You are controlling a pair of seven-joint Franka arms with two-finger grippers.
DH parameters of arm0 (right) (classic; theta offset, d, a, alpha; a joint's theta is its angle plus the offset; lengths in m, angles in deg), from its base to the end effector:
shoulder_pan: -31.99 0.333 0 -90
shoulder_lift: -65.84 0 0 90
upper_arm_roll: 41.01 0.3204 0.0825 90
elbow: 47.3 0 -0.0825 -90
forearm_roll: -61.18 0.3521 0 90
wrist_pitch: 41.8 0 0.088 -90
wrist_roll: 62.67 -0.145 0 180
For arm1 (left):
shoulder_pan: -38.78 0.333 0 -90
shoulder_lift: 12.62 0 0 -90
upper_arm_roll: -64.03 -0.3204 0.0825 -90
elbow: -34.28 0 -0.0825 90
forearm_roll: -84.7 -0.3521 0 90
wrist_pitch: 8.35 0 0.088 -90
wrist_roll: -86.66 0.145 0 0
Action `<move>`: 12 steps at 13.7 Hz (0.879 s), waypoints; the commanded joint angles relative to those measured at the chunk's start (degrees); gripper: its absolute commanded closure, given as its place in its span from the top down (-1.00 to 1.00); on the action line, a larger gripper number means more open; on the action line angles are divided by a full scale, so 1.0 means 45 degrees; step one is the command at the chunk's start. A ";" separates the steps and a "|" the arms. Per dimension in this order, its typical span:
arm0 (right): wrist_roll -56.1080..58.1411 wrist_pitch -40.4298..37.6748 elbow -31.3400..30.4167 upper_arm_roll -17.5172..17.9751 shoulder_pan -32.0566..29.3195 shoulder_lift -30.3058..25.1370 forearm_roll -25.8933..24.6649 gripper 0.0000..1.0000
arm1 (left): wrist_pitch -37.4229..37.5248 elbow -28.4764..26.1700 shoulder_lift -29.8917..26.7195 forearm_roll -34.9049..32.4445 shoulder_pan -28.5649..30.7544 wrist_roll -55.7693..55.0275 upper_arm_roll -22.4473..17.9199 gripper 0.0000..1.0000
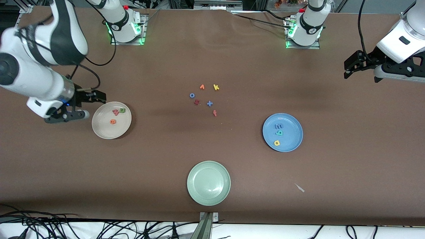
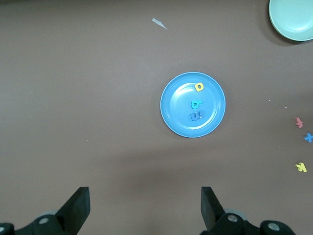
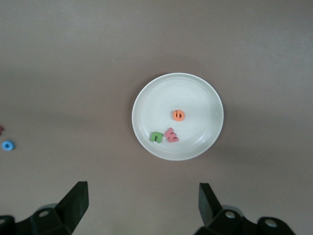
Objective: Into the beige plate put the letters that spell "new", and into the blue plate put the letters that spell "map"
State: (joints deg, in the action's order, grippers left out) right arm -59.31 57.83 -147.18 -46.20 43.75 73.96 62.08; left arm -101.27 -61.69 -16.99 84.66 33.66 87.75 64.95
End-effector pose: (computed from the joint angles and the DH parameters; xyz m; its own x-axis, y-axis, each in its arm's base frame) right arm 0.5491 0.0673 0.4522 0.9752 0.1677 -0.1446 0.1679 -0.9857 -0.0107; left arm 0.5006 -0.0532 0.5885 0.9920 -0.1241 0.0230 -0.1241 -0.9923 -0.0024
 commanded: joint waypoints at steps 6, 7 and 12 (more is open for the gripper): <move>0.0150 -0.0715 -0.0597 0.1249 -0.1870 -0.2683 -0.0845 1.00 | 0.0337 0.0427 0.0189 -0.0128 -0.0014 0.0148 -0.0030 1.00; 0.0169 -0.0890 -0.0596 0.1444 -0.2123 -0.2703 -0.0825 1.00 | 0.0337 0.0427 0.0189 -0.0128 -0.0014 0.0148 -0.0030 1.00; 0.0072 -0.1263 -0.0538 0.1875 -0.2496 -0.2899 -0.0708 1.00 | 0.0337 0.0427 0.0189 -0.0128 -0.0014 0.0148 -0.0030 1.00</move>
State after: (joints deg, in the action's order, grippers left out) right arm -59.28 52.68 -148.85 -39.13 33.86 62.30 59.30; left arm -101.24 -61.65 -16.93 84.66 33.66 87.75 64.95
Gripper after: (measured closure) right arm 0.000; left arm 0.000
